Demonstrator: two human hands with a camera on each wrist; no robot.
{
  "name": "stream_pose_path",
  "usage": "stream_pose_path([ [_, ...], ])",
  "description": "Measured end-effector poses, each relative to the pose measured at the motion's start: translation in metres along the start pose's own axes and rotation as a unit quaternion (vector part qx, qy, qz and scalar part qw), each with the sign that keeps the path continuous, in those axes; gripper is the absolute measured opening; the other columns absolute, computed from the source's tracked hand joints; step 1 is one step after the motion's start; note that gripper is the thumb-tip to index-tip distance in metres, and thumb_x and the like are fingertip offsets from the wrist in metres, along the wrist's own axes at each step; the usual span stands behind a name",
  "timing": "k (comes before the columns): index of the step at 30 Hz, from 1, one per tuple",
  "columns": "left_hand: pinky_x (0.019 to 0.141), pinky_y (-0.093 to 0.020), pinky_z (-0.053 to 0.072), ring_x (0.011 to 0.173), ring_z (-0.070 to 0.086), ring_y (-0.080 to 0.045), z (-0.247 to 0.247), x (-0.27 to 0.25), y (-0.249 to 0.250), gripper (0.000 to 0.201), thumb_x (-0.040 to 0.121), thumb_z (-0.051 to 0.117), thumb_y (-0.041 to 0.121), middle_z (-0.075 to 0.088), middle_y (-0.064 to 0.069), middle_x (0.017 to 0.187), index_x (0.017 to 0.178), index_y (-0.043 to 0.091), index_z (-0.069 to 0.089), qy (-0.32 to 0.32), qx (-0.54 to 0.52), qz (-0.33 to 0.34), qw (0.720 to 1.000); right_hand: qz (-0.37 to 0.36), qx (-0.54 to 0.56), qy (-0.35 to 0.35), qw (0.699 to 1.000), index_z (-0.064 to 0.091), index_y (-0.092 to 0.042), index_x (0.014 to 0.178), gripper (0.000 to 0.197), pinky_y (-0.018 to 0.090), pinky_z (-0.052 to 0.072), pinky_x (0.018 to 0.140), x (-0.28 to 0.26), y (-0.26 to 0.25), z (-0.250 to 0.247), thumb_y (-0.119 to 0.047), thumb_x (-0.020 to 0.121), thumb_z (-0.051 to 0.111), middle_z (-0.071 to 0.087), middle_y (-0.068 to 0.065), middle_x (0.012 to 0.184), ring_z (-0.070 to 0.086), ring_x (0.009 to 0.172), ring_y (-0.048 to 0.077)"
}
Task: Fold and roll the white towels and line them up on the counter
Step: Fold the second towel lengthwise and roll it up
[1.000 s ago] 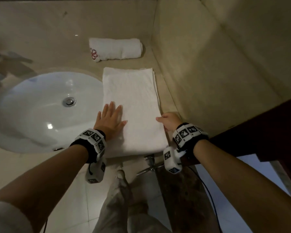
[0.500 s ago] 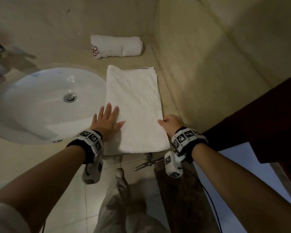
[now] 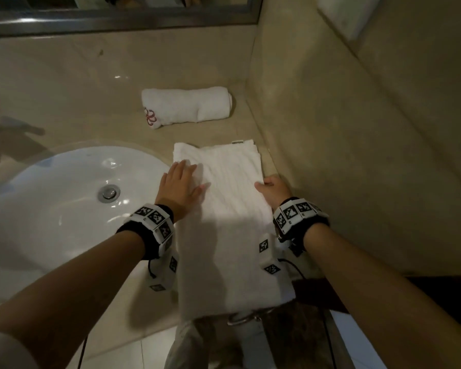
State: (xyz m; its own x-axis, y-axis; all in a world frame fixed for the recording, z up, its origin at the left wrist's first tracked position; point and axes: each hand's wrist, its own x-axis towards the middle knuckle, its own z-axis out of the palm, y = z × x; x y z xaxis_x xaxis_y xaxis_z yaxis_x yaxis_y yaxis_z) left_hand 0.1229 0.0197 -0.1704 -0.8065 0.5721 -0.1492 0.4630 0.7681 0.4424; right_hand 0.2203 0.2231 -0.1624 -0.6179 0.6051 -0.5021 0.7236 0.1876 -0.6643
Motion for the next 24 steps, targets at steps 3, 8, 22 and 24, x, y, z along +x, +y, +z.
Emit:
stream_pose_path([
  [3, 0.115, -0.046, 0.023, 0.140, 0.027, -0.031, -0.006, 0.037, -0.005, 0.060, 0.092, 0.050, 0.043, 0.031, -0.014, 0.150, 0.141, 0.011, 0.036, 0.011, -0.010, 0.040, 0.999, 0.005, 0.027, 0.024, 0.999, 0.057, -0.002, 0.116, 0.032, 0.027, 0.042, 0.084, 0.023, -0.020, 0.004, -0.020, 0.090, 0.057, 0.062, 0.014, 0.113, 0.056, 0.096, 0.022],
  [8, 0.116, -0.045, 0.019, 0.140, 0.027, -0.029, -0.011, 0.085, -0.010, 0.061, 0.092, 0.050, 0.039, 0.030, -0.010, 0.151, 0.144, 0.014, 0.031, -0.011, 0.014, 0.051, 0.999, 0.012, -0.029, 0.062, 0.998, 0.046, -0.013, 0.068, 0.024, 0.024, 0.034, 0.070, 0.055, -0.034, 0.007, -0.015, 0.089, 0.056, 0.051, 0.006, 0.077, 0.046, 0.078, 0.019],
  [22, 0.099, -0.038, 0.033, 0.110, 0.053, -0.025, -0.021, 0.113, -0.025, 0.034, 0.082, 0.062, 0.045, 0.057, -0.002, 0.113, 0.105, 0.021, 0.060, -0.064, 0.027, 0.033, 0.997, 0.080, -0.078, 0.068, 0.991, 0.062, -0.017, 0.102, 0.022, 0.028, 0.044, 0.076, 0.062, -0.045, 0.006, -0.034, 0.092, 0.052, 0.062, 0.003, 0.093, 0.059, 0.086, 0.024],
  [24, 0.098, -0.037, 0.034, 0.109, 0.053, -0.025, -0.023, 0.114, -0.027, 0.035, 0.080, 0.065, 0.044, 0.057, -0.004, 0.113, 0.103, 0.018, 0.060, -0.073, 0.029, 0.043, 0.996, 0.076, -0.043, 0.046, 0.995, 0.063, -0.015, 0.109, 0.028, 0.031, 0.048, 0.084, 0.065, -0.049, 0.005, -0.034, 0.089, 0.057, 0.066, 0.004, 0.102, 0.062, 0.094, 0.026],
])
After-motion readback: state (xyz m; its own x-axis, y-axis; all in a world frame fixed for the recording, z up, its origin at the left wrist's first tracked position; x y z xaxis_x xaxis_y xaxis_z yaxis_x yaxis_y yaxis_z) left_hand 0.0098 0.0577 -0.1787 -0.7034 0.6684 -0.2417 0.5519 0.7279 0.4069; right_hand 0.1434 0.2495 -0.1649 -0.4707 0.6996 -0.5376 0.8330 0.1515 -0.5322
